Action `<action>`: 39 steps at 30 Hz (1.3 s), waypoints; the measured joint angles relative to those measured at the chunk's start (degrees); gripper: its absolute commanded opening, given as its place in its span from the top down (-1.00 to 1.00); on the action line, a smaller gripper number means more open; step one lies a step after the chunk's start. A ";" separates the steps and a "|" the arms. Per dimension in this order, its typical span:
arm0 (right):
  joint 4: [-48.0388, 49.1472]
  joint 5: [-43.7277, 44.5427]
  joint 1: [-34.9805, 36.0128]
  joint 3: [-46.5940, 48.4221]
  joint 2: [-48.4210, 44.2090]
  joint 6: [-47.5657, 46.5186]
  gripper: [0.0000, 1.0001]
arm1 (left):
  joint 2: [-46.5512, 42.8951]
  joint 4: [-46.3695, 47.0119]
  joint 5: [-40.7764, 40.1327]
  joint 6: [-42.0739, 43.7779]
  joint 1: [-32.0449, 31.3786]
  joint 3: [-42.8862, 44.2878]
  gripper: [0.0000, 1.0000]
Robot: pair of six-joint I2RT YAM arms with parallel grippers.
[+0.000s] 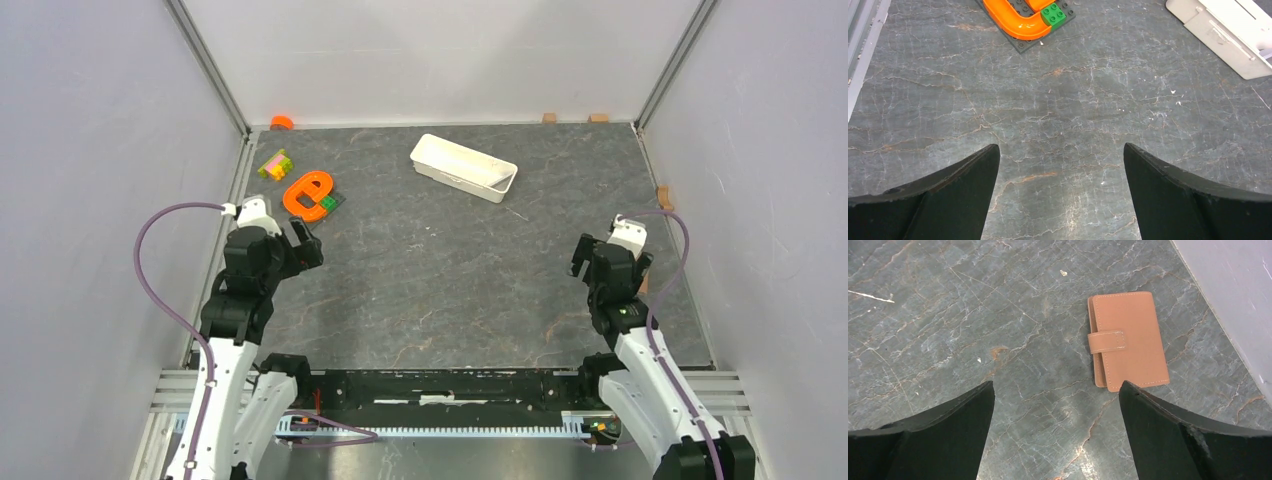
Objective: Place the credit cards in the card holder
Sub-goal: Pick up the card holder from the corner of the board.
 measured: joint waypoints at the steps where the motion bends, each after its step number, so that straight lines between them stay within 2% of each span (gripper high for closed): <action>1: 0.04 0.07 0.00 0.00 0.35 -0.02 -0.96 | 0.00 -0.04 -0.04 0.00 0.00 0.00 -1.00; 10: 3.26 -3.28 0.00 0.00 9.62 -1.79 -0.96 | 1.92 -0.31 -0.48 0.00 0.00 0.00 -1.00; 16: 1.51 0.26 -2.27 3.63 21.40 -2.05 -0.98 | 2.89 -0.33 -0.15 0.00 0.00 0.00 -1.00; 26: 1.38 -0.98 -15.19 5.42 27.21 -2.40 -0.96 | 2.91 -0.33 0.00 0.00 0.00 0.00 -1.00; 33: 3.69 -11.72 -26.25 6.88 30.21 -3.80 -0.98 | 3.13 -0.33 0.00 0.00 0.00 0.00 -1.00; 37: 5.60 -16.63 -29.79 7.72 32.79 -3.63 -0.83 | 3.87 -0.33 0.00 0.00 0.00 0.00 -1.00; 39: 6.36 -18.12 -30.56 8.07 33.66 -3.65 -0.65 | 4.15 -0.33 -0.02 0.02 0.00 -0.02 -1.00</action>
